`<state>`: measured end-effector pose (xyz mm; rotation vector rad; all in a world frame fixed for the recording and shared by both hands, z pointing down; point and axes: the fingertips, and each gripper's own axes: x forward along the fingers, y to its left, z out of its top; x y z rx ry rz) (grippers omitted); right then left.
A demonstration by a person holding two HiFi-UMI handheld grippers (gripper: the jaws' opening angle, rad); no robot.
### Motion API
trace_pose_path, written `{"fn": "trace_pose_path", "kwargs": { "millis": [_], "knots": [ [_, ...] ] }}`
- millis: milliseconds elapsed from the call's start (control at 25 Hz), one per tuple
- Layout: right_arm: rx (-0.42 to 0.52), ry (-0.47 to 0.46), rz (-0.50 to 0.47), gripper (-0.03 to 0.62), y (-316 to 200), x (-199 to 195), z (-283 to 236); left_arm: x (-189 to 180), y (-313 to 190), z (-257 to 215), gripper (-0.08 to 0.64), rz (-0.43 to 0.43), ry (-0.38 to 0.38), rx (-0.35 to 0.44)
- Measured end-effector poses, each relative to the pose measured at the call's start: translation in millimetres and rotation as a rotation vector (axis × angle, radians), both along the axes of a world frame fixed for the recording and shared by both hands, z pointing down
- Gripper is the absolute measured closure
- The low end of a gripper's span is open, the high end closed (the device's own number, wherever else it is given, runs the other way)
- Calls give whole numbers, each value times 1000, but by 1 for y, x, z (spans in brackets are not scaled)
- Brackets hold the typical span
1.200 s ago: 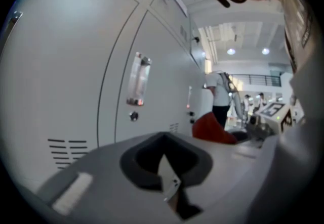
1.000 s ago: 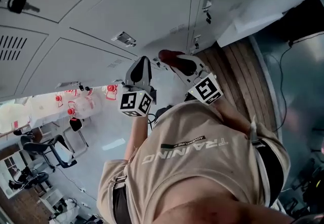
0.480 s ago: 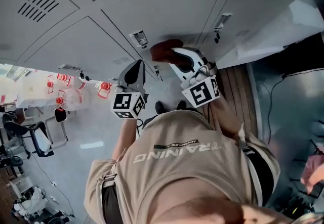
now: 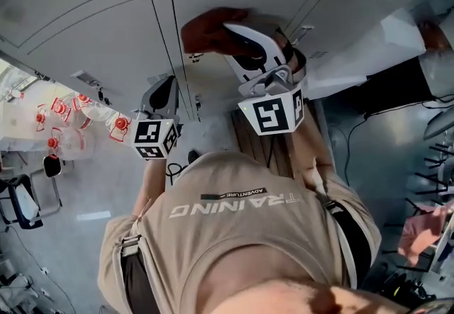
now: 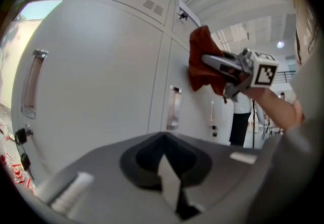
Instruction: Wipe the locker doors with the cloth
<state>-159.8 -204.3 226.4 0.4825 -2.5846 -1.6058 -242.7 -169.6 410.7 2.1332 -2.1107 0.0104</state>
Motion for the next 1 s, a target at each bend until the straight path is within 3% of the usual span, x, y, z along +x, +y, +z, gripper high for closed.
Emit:
{"fn": "trace_pose_path", "kwargs": {
  "millis": [160,400,560,1000],
  "knots": [
    [195,-12,56,537,7,-8,-46,-5,6,4,554,7,1,-9],
    [346,-7,164,537,4,-20,-79,-10,14,-6,554,7,-15,12],
    [357,28,223,537,-9,-35,-72,-13,21,-3,554,-3,-9,9],
    [227,186,248,537,-17,-44,-3,-18,50,11,554,-33,21,-19]
  ]
}}
